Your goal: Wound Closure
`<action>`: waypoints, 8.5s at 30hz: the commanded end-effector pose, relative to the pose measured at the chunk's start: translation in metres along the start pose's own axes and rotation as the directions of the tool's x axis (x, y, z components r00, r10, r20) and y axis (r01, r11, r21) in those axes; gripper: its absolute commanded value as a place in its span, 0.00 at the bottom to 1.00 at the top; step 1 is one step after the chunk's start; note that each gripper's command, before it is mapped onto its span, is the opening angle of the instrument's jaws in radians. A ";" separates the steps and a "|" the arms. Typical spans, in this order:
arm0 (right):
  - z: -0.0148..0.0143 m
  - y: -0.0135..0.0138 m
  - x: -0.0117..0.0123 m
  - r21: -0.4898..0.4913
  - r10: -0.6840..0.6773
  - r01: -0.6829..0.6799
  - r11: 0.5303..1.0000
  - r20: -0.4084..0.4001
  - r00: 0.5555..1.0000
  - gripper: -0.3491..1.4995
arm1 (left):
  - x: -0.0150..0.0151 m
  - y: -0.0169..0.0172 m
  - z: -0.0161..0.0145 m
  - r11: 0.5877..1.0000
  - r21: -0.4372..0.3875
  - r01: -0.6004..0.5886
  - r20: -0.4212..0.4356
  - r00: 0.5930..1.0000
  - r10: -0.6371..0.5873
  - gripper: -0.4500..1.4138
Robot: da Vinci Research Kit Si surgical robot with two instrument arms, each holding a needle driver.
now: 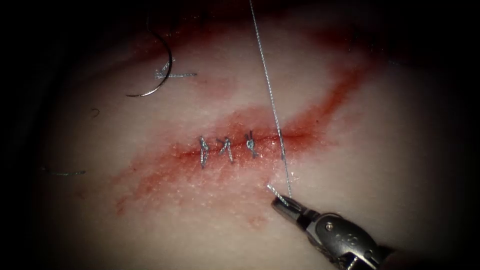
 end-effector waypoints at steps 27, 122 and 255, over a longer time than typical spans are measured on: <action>-0.0002 -0.0021 -0.0031 0.055 0.013 -0.012 0.998 -0.014 1.000 0.25 | 0.0010 0.0024 -0.0024 0.997 -0.063 -0.036 -0.004 0.999 0.036 0.00; 0.0106 0.0119 0.0163 0.918 -0.009 0.250 0.309 -0.260 0.965 0.00 | 0.0043 0.0330 -0.0303 0.902 -0.410 -0.134 -0.183 0.981 0.063 0.00; 0.0232 0.0238 0.0154 0.638 -0.673 0.593 0.491 -0.156 0.724 0.00 | -0.0023 0.0429 -0.0728 0.826 -0.498 -0.264 -0.220 0.960 0.175 0.00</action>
